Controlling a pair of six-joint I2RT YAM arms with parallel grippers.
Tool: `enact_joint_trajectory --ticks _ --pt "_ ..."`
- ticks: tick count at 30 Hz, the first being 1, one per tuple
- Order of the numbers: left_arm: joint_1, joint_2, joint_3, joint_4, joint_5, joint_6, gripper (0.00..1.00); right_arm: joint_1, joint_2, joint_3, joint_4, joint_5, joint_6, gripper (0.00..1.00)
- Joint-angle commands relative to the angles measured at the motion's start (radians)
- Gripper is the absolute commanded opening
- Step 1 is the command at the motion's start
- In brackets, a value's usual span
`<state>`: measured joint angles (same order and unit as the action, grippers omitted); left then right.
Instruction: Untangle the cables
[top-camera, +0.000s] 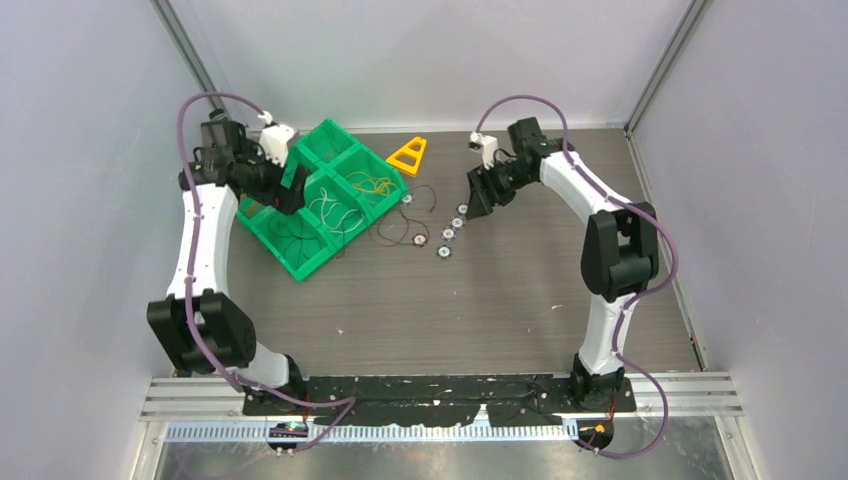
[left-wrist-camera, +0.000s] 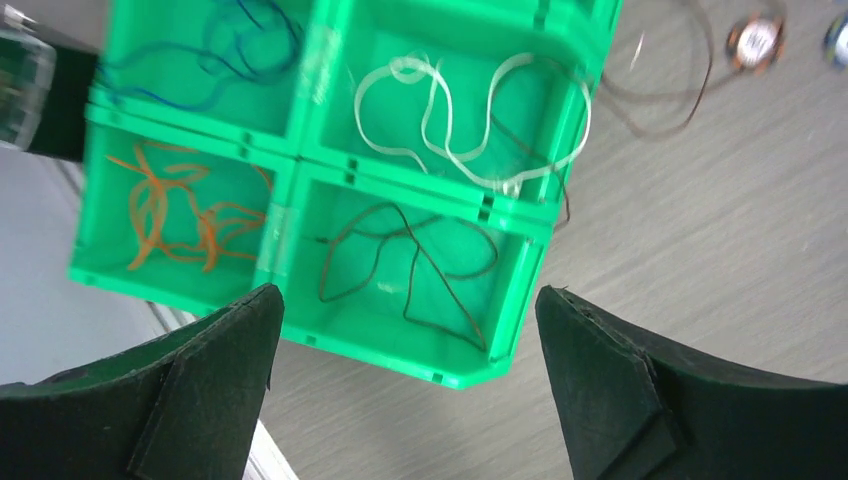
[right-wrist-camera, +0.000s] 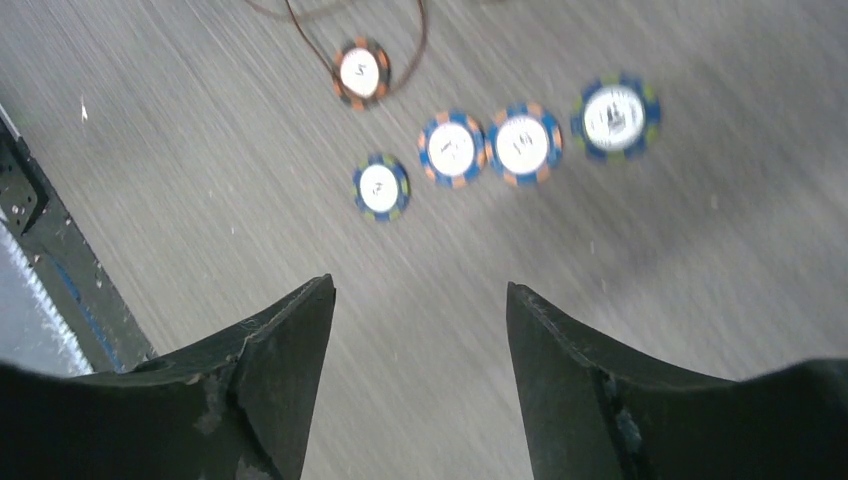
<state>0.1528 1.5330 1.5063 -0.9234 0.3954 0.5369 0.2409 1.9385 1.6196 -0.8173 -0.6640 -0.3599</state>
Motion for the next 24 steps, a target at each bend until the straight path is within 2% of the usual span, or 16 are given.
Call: enact_joint_trajectory --ticks 1,3,5,6,8,12,18,20,24 --pt "0.005 -0.141 -0.042 0.262 0.054 -0.167 1.00 0.101 0.072 0.142 0.140 0.014 0.098 0.72" --pt "0.005 -0.223 -0.128 0.433 0.029 -0.259 1.00 0.141 0.126 0.223 0.152 0.052 0.103 0.79" --pt "0.005 -0.281 -0.186 0.516 0.061 -0.286 1.00 0.174 0.194 0.311 0.151 0.090 0.077 0.91" --pt "0.005 -0.297 -0.198 0.524 0.102 -0.281 0.99 0.181 0.242 0.346 0.147 0.120 0.068 0.96" --pt "0.004 -0.302 -0.177 0.484 0.173 -0.279 1.00 0.194 0.325 0.455 0.123 0.149 0.053 0.99" --pt "0.004 -0.266 -0.097 0.379 0.206 -0.330 1.00 0.207 0.466 0.655 0.085 0.160 0.026 1.00" --pt "0.004 -0.292 -0.102 0.378 0.206 -0.316 1.00 0.244 0.547 0.697 0.153 0.192 -0.064 0.92" --pt "0.004 -0.290 -0.091 0.355 0.203 -0.300 0.99 0.257 0.563 0.709 0.183 0.226 -0.082 0.86" --pt "0.004 -0.297 -0.098 0.340 0.208 -0.286 1.00 0.274 0.597 0.760 0.179 0.304 -0.103 0.63"
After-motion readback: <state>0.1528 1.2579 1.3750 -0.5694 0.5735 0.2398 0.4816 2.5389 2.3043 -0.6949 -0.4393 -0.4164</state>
